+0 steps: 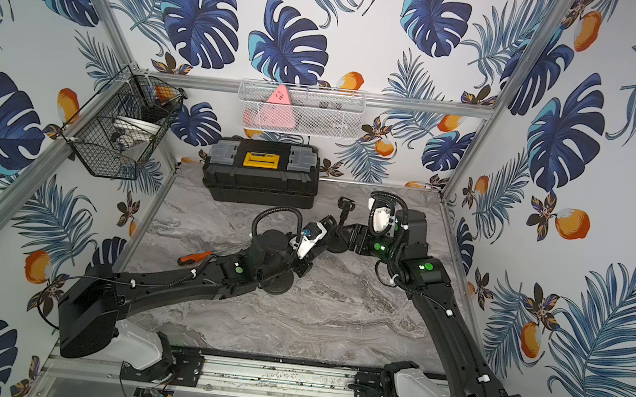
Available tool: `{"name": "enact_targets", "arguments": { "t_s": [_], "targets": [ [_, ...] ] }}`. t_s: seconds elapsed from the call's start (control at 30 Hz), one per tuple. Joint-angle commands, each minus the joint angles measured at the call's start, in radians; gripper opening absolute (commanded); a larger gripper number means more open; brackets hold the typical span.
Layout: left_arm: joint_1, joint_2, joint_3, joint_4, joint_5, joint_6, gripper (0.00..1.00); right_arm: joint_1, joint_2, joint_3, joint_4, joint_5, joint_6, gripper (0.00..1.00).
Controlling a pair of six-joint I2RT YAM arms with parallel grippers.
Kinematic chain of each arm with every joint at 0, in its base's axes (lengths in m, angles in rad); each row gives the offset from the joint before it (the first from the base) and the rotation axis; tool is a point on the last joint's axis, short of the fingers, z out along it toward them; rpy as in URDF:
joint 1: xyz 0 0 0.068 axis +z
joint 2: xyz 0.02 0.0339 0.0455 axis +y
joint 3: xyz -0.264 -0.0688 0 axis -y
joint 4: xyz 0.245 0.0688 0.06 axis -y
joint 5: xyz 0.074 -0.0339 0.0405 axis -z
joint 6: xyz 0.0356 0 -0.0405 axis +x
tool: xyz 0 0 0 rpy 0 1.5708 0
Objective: Assemble a microphone stand
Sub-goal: Adjust the microphone stand pole.
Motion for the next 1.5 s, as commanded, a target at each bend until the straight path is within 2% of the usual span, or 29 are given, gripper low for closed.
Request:
{"name": "enact_targets", "arguments": {
  "t_s": [0.0, 0.07, 0.17, 0.43, 0.6, 0.83, 1.03, 1.17, 1.3, 1.37, 1.43, 1.47],
  "targets": [
    [0.0, -0.009, -0.006, 0.029, 0.015, -0.04, 0.0, 0.003, 0.002, -0.018, 0.104, -0.076, 0.051, 0.73],
    [-0.001, -0.008, -0.015, 0.04, 0.03, -0.034, 0.0, 0.003, -0.009, -0.036, 0.146, -0.078, 0.074, 0.79],
    [-0.002, -0.005, -0.026, 0.055, 0.066, -0.017, 0.0, 0.003, -0.001, -0.036, 0.17, -0.064, 0.093, 0.8],
    [-0.003, 0.0, -0.037, 0.079, 0.107, 0.006, 0.0, 0.007, 0.075, 0.001, 0.18, -0.074, 0.112, 0.68],
    [-0.007, 0.014, -0.018, 0.063, 0.116, 0.017, 0.0, 0.042, 0.111, 0.014, 0.174, -0.066, 0.094, 0.66],
    [-0.011, 0.017, -0.01, 0.053, 0.096, 0.018, 0.0, 0.06, 0.106, 0.025, 0.143, -0.019, 0.076, 0.42],
    [-0.011, 0.017, 0.0, 0.032, 0.039, -0.005, 0.0, 0.063, 0.065, 0.021, 0.117, 0.023, 0.06, 0.34],
    [-0.006, 0.017, 0.018, -0.006, -0.017, -0.064, 0.0, 0.067, 0.031, 0.008, 0.115, 0.046, 0.059, 0.32],
    [0.007, 0.018, 0.058, -0.066, -0.013, -0.133, 0.0, 0.07, 0.018, -0.002, 0.109, 0.057, 0.057, 0.32],
    [0.007, 0.017, 0.059, -0.059, -0.003, -0.136, 0.0, 0.07, 0.02, -0.006, 0.114, 0.057, 0.055, 0.38],
    [0.007, 0.015, 0.051, -0.041, 0.013, -0.135, 0.0, 0.071, 0.026, -0.001, 0.113, 0.068, 0.054, 0.6],
    [0.007, 0.016, 0.047, -0.037, 0.015, -0.135, 0.0, 0.071, 0.023, 0.001, 0.115, 0.078, 0.053, 0.66]
  ]
}}
